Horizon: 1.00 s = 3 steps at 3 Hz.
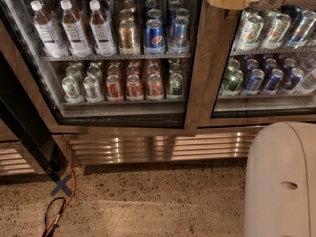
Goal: Open left fridge door
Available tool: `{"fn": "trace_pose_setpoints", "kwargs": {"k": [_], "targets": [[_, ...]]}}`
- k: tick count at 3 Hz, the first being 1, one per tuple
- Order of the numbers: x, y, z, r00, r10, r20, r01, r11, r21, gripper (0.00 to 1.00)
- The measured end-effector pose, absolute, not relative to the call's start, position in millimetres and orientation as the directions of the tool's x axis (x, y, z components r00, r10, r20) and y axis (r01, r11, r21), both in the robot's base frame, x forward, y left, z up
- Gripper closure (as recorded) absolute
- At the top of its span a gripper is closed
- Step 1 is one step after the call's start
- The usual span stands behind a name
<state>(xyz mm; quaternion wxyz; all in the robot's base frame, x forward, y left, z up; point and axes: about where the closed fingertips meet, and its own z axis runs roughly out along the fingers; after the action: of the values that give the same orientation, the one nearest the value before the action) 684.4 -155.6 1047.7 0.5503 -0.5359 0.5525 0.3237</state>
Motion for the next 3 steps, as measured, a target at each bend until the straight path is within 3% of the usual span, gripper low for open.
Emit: {"fn": "trace_pose_setpoints", "kwargs": {"k": [1, 3], "targets": [[681.3, -155.4, 1048.2, 0.178, -0.232, -0.956, -0.949, 0.217, -0.229, 0.90], [678.6, -153.4, 1047.4, 0.191, -0.239, -0.952, -0.947, 0.211, -0.243, 1.00]]}}
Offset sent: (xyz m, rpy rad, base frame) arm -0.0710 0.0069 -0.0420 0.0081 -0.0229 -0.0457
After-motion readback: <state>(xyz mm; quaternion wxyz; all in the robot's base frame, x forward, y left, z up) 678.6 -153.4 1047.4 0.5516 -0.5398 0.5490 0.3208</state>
